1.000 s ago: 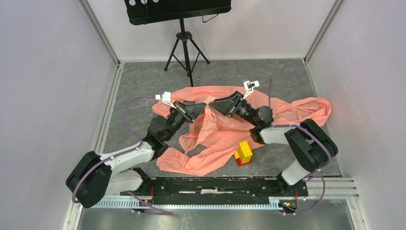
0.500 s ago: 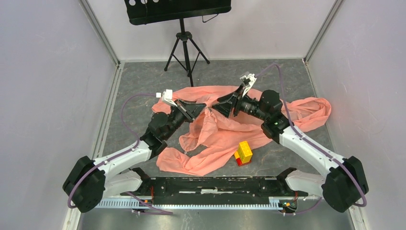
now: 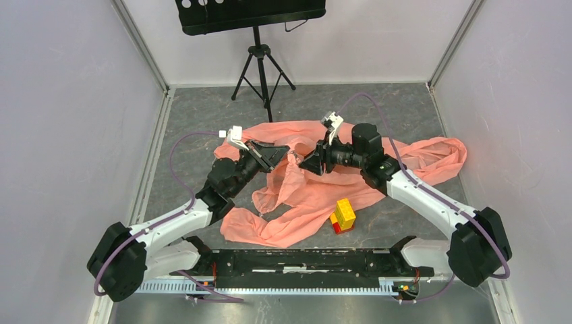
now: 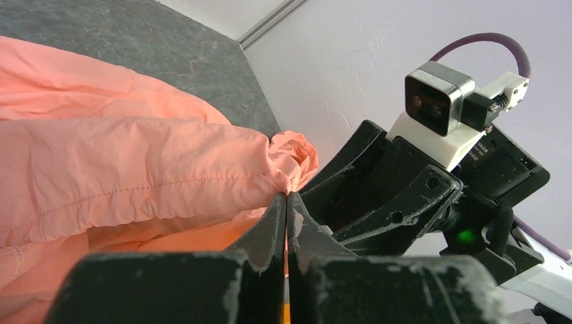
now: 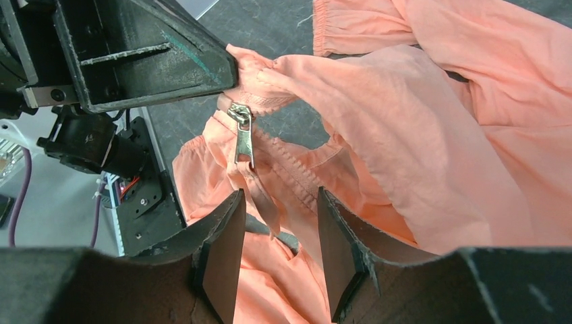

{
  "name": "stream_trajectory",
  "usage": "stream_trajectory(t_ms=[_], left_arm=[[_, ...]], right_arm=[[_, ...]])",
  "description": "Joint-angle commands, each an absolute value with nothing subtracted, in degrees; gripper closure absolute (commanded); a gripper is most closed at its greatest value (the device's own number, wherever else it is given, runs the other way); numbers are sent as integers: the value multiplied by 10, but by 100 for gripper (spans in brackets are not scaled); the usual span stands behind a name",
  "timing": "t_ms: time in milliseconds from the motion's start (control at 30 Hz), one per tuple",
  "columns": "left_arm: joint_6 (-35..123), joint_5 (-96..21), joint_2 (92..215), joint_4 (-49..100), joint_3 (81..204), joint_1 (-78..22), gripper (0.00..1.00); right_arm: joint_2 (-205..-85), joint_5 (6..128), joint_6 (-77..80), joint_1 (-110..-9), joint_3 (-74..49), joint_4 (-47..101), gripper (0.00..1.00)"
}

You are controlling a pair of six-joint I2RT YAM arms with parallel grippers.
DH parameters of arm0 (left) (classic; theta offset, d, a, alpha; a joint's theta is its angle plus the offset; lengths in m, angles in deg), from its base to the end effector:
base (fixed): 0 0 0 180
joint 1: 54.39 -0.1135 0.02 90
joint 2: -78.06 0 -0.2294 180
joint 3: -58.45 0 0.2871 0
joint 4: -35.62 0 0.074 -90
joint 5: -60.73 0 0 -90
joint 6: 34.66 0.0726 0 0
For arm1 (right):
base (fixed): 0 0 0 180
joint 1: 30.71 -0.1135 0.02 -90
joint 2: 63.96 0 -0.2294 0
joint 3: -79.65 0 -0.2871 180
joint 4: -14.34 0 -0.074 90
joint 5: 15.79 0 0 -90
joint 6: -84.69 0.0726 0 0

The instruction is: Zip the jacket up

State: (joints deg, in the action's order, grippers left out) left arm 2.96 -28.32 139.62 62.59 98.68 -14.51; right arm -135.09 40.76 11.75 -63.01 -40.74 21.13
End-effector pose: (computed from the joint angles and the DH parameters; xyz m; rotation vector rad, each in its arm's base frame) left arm 0.2495 -0.2069 0.2252 -0.1901 1.6003 -1.2729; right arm 0.2786 0.2235 0.2310 -0.6791 1.8794 1.1223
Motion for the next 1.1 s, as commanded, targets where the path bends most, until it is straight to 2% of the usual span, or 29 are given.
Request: stream_trajectory(t_ms=[0, 133, 333, 500, 567, 633, 667, 867, 967, 1067], left_arm=[[27, -290, 1389, 637, 989, -148, 98], [22, -308, 1394, 646, 988, -148, 98], [17, -315, 1395, 651, 987, -148, 98], [13, -317, 1397, 652, 987, -148, 98], [16, -317, 1398, 648, 988, -148, 98], [27, -309, 1397, 617, 994, -148, 98], [37, -303, 1396, 604, 996, -148, 98], [94, -298, 1396, 535, 1005, -148, 98], [107, -295, 1392, 506, 1007, -148, 98], [123, -257, 1375, 478, 1001, -148, 98]], right_arm=[[-1355, 378, 114, -637, -398, 177, 50], [-1347, 388, 110, -637, -396, 176, 49], [-1365, 389, 107, -647, -386, 173, 63], [-1365, 409, 103, -656, -385, 172, 65], [-1359, 429, 98, -657, -384, 179, 78], [-1353, 459, 88, -658, -373, 211, 90], [-1351, 478, 79, -658, -367, 230, 92], [-1354, 581, 11, -658, -306, 401, 90], [-1360, 634, -19, -658, -289, 455, 100], [-1378, 676, -48, -659, -277, 503, 100]])
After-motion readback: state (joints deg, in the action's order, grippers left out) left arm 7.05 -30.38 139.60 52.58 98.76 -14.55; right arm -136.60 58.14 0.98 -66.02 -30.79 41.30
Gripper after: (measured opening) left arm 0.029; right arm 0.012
